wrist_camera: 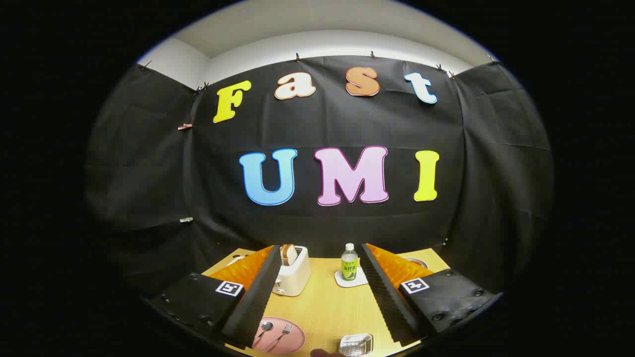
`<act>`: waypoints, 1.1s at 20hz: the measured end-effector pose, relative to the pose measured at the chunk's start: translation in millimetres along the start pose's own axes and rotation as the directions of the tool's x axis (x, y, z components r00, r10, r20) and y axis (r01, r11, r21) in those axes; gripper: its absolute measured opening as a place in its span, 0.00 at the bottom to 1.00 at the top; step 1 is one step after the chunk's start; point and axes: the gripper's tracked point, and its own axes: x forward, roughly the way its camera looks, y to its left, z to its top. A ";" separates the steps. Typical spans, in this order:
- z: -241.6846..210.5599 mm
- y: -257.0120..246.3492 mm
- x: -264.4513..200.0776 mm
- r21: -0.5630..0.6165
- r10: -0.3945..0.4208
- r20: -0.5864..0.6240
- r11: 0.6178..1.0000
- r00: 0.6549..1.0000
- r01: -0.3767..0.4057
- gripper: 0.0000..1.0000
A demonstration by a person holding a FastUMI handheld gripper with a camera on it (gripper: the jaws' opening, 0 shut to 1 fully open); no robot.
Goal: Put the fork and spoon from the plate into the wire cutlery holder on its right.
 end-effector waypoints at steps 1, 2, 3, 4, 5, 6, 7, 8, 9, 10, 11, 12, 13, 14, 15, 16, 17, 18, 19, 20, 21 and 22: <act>-0.8 -2.3 -0.9 -0.006 -0.009 0.000 1.000 1.000 0.009 0.99; -1.4 -4.0 -1.3 -0.006 -0.017 -0.001 1.000 1.000 0.017 0.99; -1.7 -4.9 -2.5 -0.004 -0.021 -0.002 1.000 1.000 0.021 0.99; -3.2 -5.9 -3.6 -0.003 -0.026 -0.005 1.000 1.000 0.026 0.99; -5.5 -7.5 -5.1 -0.008 -0.034 -0.011 0.999 0.999 0.033 0.99; -7.8 -9.7 -6.7 -0.016 -0.044 -0.016 0.999 0.999 0.044 0.99; -9.0 -12.2 -9.0 -0.023 -0.054 -0.018 0.998 0.998 0.054 0.99; -9.3 -12.7 -10.9 -0.023 -0.063 -0.020 0.998 0.998 0.062 0.99; -9.7 -14.0 -12.6 -0.021 -0.073 -0.019 0.997 0.997 0.072 0.99; -10.2 -16.5 -14.7 -0.017 -0.088 -0.018 0.996 0.996 0.087 0.99; -9.7 -18.7 -15.7 -0.013 -0.101 -0.018 0.995 0.995 0.100 0.99; -11.5 -19.9 -16.8 -0.008 -0.114 -0.022 0.993 0.993 0.114 0.99; -13.6 -21.7 -17.1 0.002 -0.127 -0.031 0.992 0.991 0.127 0.99; -15.2 -22.1 -18.6 0.013 -0.137 -0.039 0.990 0.990 0.138 0.99; -16.5 -22.7 -19.3 0.023 -0.147 -0.050 0.989 0.988 0.148 0.99; -17.6 -22.8 -19.2 0.031 -0.154 -0.058 0.987 0.986 0.156 0.99; -19.2 -22.1 -20.0 0.034 -0.159 -0.068 0.986 0.985 0.161 0.99; -20.6 -21.3 -22.4 0.027 -0.162 -0.074 0.986 0.984 0.165 0.99; -21.7 -22.0 -24.5 0.015 -0.172 -0.076 0.985 0.982 0.173 0.99; -23.7 -22.5 -26.7 0.003 -0.179 -0.081 0.984 0.981 0.180 0.99; -27.7 -21.1 -28.1 -0.004 -0.183 -0.090 0.983 0.979 0.184 0.99; -33.4 -18.6 -28.4 -0.004 -0.186 -0.104 0.982 0.977 0.187 0.99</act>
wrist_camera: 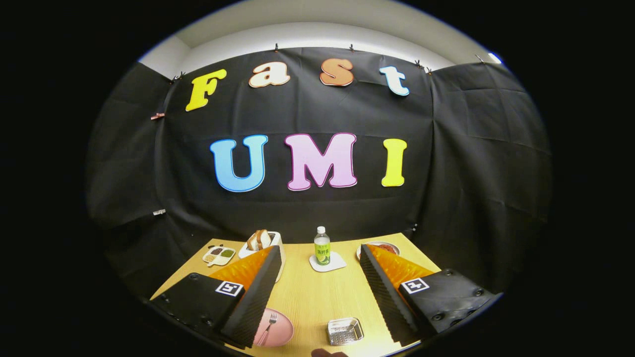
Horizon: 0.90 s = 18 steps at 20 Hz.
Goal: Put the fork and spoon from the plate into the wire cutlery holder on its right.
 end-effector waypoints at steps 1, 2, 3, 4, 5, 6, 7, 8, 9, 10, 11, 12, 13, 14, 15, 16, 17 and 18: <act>-6.5 2.8 0.8 0.004 -0.001 -0.018 1.000 1.000 0.001 0.99; -13.1 6.1 1.7 0.007 0.001 -0.036 1.000 0.999 -0.001 0.99; -18.7 9.4 2.9 0.004 0.003 -0.051 1.000 0.999 -0.002 0.99; -22.0 11.5 4.7 -0.001 0.003 -0.060 1.000 0.998 -0.003 0.99; -25.6 14.0 5.9 -0.006 0.003 -0.068 1.000 0.998 -0.003 0.99; -31.2 17.2 7.3 -0.009 0.004 -0.079 1.000 0.997 -0.004 0.99; -38.0 21.7 9.3 -0.009 0.009 -0.095 1.000 0.995 -0.010 0.99; -49.3 30.3 11.5 -0.010 0.025 -0.124 1.000 0.992 -0.027 0.99; -62.7 38.1 13.6 -0.014 0.040 -0.166 0.999 0.985 -0.042 0.99; -79.9 45.8 14.4 -0.025 0.057 -0.220 0.998 0.974 -0.064 0.99; -92.2 52.1 14.3 -0.030 0.069 -0.257 0.996 0.964 -0.080 0.99; -95.6 55.2 14.3 -0.025 0.075 -0.264 0.996 0.962 -0.084 1.00; -95.6 57.7 14.7 -0.023 0.077 -0.256 0.996 0.964 -0.085 1.00; -93.7 61.3 18.0 -0.023 0.081 -0.244 0.996 0.966 -0.089 0.99; -98.4 66.7 20.8 -0.026 0.091 -0.252 0.995 0.963 -0.101 0.99; -113.0 76.4 23.2 -0.022 0.115 -0.285 0.992 0.952 -0.127 0.99; -132.7 86.1 23.7 -0.015 0.136 -0.344 0.989 0.929 -0.150 0.99; -157.6 94.6 22.6 -0.007 0.151 -0.416 0.986 0.897 -0.169 0.99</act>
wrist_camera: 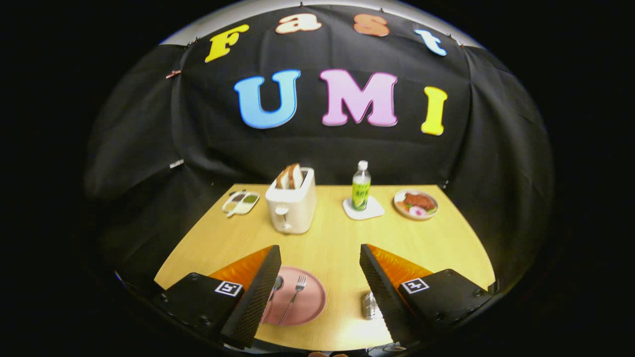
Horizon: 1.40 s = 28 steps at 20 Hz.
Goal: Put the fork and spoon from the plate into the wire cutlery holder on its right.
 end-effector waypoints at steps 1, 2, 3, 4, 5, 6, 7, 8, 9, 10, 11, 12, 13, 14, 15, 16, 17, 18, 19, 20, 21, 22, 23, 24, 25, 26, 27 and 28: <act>-22.3 8.7 9.7 -0.005 0.022 -0.066 1.000 0.998 -0.023 1.00; -40.8 16.0 16.5 -0.016 0.044 -0.128 0.999 0.991 -0.046 1.00; -58.6 21.4 23.2 -0.028 0.058 -0.181 0.998 0.982 -0.064 1.00; -73.7 24.8 28.6 -0.036 0.064 -0.228 0.997 0.972 -0.074 1.00; -90.7 27.5 34.6 -0.040 0.067 -0.275 0.996 0.959 -0.081 1.00; -107.9 30.9 40.8 -0.039 0.074 -0.321 0.995 0.944 -0.091 1.00; -124.8 33.4 46.6 -0.037 0.076 -0.366 0.995 0.928 -0.096 1.00; -138.4 32.3 51.2 -0.037 0.069 -0.406 0.995 0.911 -0.092 1.00; -150.2 32.3 55.4 -0.036 0.066 -0.435 0.995 0.898 -0.090 1.00; -160.6 33.2 60.1 -0.038 0.061 -0.462 0.995 0.885 -0.088 1.00; -168.1 35.0 63.6 -0.044 0.061 -0.480 0.995 0.875 -0.093 1.00; -172.5 36.7 67.7 -0.051 0.060 -0.494 0.994 0.868 -0.098 0.99; -176.9 38.4 71.5 -0.060 0.058 -0.506 0.993 0.861 -0.102 0.99; -182.0 39.4 74.4 -0.067 0.055 -0.516 0.992 0.855 -0.104 0.99; -187.3 40.3 77.6 -0.069 0.052 -0.531 0.992 0.846 -0.104 0.98; -192.1 41.9 80.1 -0.065 0.053 -0.546 0.992 0.836 -0.106 0.96; -196.2 44.4 82.9 -0.061 0.056 -0.559 0.992 0.827 -0.109 0.95; -199.7 45.6 86.0 -0.063 0.054 -0.572 0.992 0.819 -0.109 0.89; -203.9 46.4 88.5 -0.064 0.052 -0.586 0.992 0.808 -0.110 0.86; -208.7 45.4 90.6 -0.066 0.046 -0.604 0.992 0.796 -0.108 0.79; -211.8 45.5 90.6 -0.061 0.046 -0.619 0.992 0.784 -0.106 0.77; -214.4 46.8 90.7 -0.053 0.048 -0.630 0.993 0.775 -0.105 0.72; -218.9 47.1 91.5 -0.050 0.049 -0.642 0.993 0.765 -0.105 0.67; -222.6 47.4 91.6 -0.044 0.054 -0.654 0.993 0.755 -0.108 0.57; -227.4 45.8 90.6 -0.045 0.047 -0.667 0.994 0.744 -0.103 0.52; -229.9 45.0 88.8 -0.035 0.048 -0.682 0.995 0.730 -0.098 0.46; -229.6 45.1 89.4 -0.025 0.053 -0.685 0.995 0.726 -0.096 0.40; -230.5 44.1 89.0 -0.018 0.054 -0.695 0.996 0.717 -0.093 0.33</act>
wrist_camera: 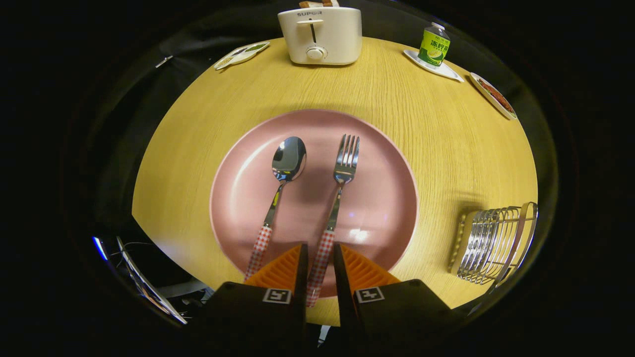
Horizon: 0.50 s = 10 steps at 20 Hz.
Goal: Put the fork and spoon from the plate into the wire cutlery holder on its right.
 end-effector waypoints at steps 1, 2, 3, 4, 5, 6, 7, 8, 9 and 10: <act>0.6 -2.0 -3.1 0.005 0.000 -0.013 1.000 1.000 0.000 0.27; 1.7 -3.6 -2.7 0.006 0.002 -0.012 1.000 1.000 -0.001 0.20; 0.2 -4.8 -3.7 0.005 0.008 -0.015 1.000 1.000 -0.008 0.16; 1.5 -4.7 -7.8 0.012 0.024 -0.014 1.000 1.000 -0.024 0.14; -1.4 -5.1 -7.0 0.022 0.036 -0.023 0.999 0.999 -0.035 0.13; -2.4 -7.1 -11.0 0.039 0.045 -0.030 0.998 0.999 -0.044 0.12; -1.3 -9.7 -13.5 0.055 0.050 -0.027 0.997 0.998 -0.049 0.12; -0.6 -12.1 -16.8 0.063 0.052 -0.022 0.997 0.998 -0.051 0.11; 0.3 -15.6 -21.8 0.071 0.054 -0.012 0.996 0.998 -0.053 0.12; -0.6 -16.4 -28.3 0.072 0.065 -0.007 0.995 0.998 -0.065 0.11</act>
